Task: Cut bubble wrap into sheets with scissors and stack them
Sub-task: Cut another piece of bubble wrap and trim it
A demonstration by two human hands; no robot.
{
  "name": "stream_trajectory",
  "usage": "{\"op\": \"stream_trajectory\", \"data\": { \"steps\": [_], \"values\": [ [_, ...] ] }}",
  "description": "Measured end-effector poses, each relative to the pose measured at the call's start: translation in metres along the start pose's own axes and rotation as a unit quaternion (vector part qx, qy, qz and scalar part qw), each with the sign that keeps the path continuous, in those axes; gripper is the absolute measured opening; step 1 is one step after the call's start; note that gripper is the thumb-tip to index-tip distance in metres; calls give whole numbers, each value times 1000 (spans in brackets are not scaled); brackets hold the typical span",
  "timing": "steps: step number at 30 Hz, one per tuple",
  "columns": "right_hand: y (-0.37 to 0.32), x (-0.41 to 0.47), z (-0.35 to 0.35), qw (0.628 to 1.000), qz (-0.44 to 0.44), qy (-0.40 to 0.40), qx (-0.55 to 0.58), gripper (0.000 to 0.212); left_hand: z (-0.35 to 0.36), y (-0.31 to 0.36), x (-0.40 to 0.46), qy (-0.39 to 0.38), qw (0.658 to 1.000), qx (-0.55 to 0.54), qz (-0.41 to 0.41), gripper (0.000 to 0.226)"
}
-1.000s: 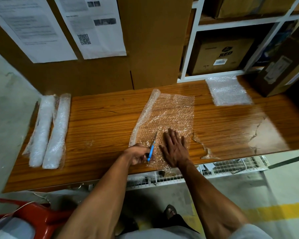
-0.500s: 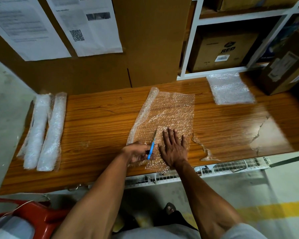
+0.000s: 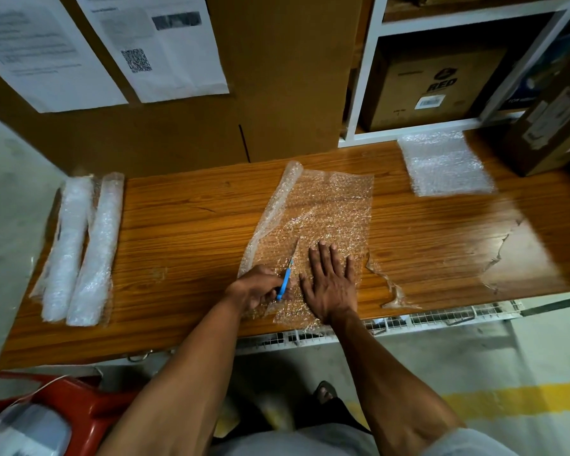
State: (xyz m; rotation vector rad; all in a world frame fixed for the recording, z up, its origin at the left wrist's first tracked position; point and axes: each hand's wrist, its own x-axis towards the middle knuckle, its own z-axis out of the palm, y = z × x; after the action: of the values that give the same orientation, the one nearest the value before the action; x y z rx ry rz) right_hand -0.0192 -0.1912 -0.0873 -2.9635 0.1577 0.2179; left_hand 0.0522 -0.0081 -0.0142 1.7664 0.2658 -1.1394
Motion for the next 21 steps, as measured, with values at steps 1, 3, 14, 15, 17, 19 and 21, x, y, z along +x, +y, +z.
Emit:
{"op": "stream_trajectory", "data": {
  "steps": [1, 3, 14, 15, 17, 19, 21],
  "values": [
    [0, 0, 0, 1000, 0, 1, 1, 77, -1, -1, 2, 0, 1000, 3, 0, 31],
    [1, 0, -1, 1000, 0, -1, 0, 77, -1, -3, 5, -4, 1000, -6, -2, 32],
    [4, 2, -3, 1000, -4, -17, 6, 80, 5, 22, 16, -14, 1000, -10, 12, 43],
    [4, 2, -2, 1000, -3, -20, 8, 80, 5, 22, 18, -12, 1000, -10, 13, 42],
    [4, 3, -2, 1000, -1, -25, 9, 80, 6, 23, 21, -8, 1000, -10, 14, 34],
    [4, 4, -3, 999, -1, -30, 14, 80, 8, 23, 22, 9, 1000, -8, 14, 22],
    [5, 3, -4, 999, -3, -37, 20, 80, 8, 22, 23, 29, 1000, 2, 12, 18]
  ]
}}
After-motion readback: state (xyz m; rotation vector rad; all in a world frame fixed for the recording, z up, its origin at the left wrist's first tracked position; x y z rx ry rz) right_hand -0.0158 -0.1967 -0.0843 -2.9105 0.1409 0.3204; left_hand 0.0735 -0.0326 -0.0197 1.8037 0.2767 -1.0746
